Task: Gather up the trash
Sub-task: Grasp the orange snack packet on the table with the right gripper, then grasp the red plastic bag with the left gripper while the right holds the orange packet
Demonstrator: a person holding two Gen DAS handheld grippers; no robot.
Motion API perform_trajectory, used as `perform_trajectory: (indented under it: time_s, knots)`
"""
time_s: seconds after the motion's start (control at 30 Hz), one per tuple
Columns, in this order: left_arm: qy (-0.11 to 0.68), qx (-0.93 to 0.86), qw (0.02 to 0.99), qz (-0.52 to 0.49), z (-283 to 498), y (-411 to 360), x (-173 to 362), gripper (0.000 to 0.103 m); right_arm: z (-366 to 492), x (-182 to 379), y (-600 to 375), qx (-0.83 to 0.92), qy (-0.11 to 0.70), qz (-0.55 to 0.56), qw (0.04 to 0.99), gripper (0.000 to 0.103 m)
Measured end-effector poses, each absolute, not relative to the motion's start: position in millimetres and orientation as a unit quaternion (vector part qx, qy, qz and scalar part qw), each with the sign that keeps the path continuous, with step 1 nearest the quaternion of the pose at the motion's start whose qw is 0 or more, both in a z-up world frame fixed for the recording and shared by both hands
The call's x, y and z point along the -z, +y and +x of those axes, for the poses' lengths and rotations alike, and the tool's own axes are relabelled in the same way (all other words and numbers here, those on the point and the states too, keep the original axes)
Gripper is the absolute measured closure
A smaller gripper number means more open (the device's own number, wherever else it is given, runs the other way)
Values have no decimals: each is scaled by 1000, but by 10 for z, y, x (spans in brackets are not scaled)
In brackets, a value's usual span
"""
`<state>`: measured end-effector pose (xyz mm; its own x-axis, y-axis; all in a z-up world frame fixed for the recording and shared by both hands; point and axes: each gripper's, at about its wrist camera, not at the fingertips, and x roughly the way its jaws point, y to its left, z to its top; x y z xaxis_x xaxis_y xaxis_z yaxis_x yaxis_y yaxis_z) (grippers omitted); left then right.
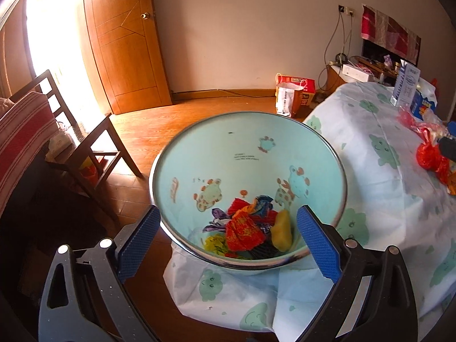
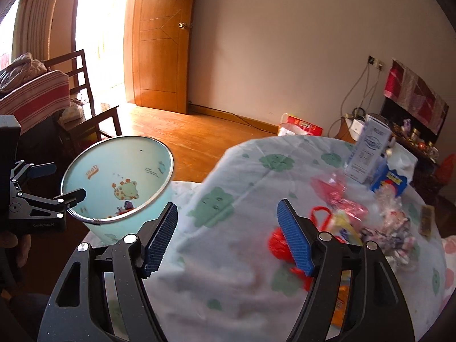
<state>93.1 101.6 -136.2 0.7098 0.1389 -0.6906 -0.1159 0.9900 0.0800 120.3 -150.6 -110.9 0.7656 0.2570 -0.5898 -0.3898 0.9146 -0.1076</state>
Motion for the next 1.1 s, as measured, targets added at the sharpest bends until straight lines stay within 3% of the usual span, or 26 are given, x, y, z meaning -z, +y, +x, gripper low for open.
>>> perform_trajectory:
  time_s: [0.33, 0.6, 0.67, 0.87, 1.0, 1.1]
  knots:
    - [372, -26, 926, 54, 901, 452, 1380, 6, 965, 1361, -3183, -57, 343, -84, 934, 28]
    - [368, -12, 926, 77, 1001, 80, 1366, 6, 971, 1606, -3554, -92, 390, -97, 911, 29]
    - [368, -10, 926, 83, 993, 20, 1359, 6, 999, 1639, -3563, -115, 406, -85, 902, 43]
    - [367, -9, 926, 86, 979, -14, 1307, 6, 937, 1682, -3599, -154, 416, -58, 894, 69]
    - [360, -4, 929, 86, 971, -49, 1237, 6, 846, 1644, -3506, -163, 400, -59, 900, 81]
    - [355, 3, 931, 87, 988, -110, 1181, 6, 735, 1538, -3484, -170, 381, -49, 907, 84]
